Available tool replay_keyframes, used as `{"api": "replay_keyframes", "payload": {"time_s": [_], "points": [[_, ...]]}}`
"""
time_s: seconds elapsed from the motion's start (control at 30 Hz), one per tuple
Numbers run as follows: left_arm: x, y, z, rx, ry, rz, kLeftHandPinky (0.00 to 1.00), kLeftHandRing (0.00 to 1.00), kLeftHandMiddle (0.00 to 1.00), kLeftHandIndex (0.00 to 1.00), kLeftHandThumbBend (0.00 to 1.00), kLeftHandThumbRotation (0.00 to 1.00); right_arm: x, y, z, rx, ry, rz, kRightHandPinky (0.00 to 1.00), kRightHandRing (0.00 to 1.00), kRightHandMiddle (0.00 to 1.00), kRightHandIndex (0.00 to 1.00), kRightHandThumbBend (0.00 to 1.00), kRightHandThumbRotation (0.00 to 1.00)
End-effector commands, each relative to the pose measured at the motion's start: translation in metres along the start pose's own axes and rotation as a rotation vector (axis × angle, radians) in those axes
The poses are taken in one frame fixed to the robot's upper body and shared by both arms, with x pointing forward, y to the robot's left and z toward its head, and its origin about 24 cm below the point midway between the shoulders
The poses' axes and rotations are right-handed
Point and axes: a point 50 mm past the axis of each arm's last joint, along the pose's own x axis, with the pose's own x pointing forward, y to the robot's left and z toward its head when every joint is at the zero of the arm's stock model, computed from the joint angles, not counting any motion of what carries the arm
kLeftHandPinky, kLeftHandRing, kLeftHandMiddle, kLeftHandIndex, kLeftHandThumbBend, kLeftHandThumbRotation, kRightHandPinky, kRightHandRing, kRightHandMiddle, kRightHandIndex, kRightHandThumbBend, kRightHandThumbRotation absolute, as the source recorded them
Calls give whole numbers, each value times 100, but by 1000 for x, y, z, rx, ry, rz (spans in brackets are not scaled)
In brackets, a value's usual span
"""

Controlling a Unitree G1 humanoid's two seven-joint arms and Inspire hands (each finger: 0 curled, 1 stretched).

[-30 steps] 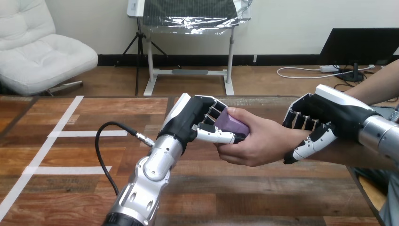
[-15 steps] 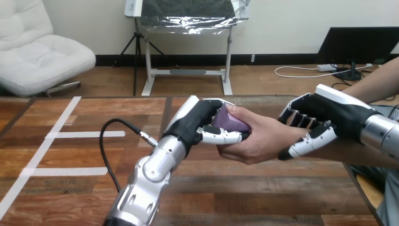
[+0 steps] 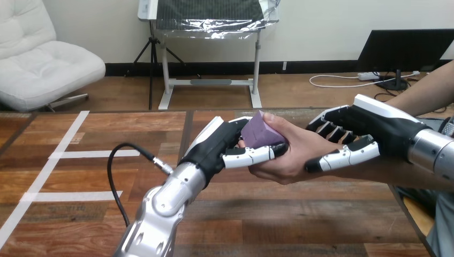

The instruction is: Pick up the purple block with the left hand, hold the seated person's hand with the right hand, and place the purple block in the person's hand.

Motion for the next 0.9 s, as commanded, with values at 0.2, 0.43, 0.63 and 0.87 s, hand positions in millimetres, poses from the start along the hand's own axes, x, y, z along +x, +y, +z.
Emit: {"api": "replay_keyframes", "payload": {"time_s": [0.2, 0.43, 0.63, 0.87], "points": [[-9, 17, 19, 40, -86, 63, 77, 87, 87, 83, 93, 92, 0, 7, 2, 13, -38, -1, 56, 66, 71, 75, 89, 56], [-16, 20, 13, 27, -67, 88, 84, 88, 86, 84, 99, 99, -1, 8, 2, 20, -49, -3, 57, 68, 72, 75, 89, 56], [-20, 22, 11, 27, -67, 104, 86, 88, 86, 86, 100, 100, -3, 10, 1, 26, -69, -5, 59, 68, 73, 75, 90, 57], [-25, 24, 7, 30, -68, 139, 87, 89, 88, 86, 100, 100, -4, 12, 0, 36, -84, -8, 59, 68, 72, 76, 90, 57]]}}
